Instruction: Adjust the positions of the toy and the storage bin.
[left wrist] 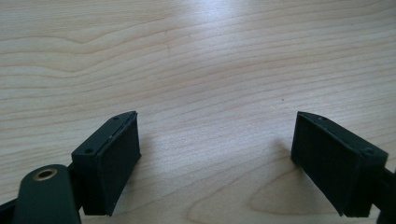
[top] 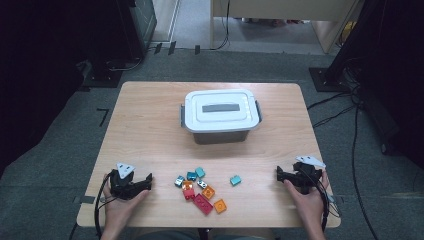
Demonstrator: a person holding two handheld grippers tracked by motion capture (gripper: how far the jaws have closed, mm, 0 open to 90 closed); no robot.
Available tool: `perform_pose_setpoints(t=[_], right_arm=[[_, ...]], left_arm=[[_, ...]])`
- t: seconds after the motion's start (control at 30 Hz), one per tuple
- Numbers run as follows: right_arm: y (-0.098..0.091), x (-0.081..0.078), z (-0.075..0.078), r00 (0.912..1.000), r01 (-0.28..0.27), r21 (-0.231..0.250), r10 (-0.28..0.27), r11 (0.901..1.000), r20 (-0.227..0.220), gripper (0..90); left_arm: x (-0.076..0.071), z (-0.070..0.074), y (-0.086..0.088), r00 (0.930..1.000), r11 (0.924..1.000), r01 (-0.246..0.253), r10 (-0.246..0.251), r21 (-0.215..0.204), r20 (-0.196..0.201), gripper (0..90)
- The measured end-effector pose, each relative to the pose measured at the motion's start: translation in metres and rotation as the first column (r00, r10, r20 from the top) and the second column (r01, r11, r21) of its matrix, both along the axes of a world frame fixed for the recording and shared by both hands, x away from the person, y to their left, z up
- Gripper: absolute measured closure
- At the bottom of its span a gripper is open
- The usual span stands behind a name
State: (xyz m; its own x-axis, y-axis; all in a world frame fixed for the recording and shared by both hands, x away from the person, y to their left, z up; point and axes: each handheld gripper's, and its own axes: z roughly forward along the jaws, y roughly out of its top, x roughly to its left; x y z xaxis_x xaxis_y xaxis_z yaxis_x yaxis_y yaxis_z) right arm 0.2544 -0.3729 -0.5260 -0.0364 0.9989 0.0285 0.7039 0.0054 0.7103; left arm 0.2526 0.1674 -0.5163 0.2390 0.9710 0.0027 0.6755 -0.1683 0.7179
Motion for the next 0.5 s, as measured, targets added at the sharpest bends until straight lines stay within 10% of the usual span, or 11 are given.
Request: perform_pose_setpoints(t=[0.3,0.5], right_arm=[[-0.005,-0.006,0.01,0.9992,0.005,-0.008,-0.005,1.0,0.04,35.8],[0.011,0.0,0.041,0.9878,-0.025,-0.034,0.03,0.9991,0.153,45.3]], left_arm=[[0.004,0.02,-0.006,0.9969,0.9987,-0.045,0.043,0.025,0.066,27.6],[0.025,0.058,-0.02,0.9888,0.9941,-0.01,0.026,-0.108,0.147,40.3]])
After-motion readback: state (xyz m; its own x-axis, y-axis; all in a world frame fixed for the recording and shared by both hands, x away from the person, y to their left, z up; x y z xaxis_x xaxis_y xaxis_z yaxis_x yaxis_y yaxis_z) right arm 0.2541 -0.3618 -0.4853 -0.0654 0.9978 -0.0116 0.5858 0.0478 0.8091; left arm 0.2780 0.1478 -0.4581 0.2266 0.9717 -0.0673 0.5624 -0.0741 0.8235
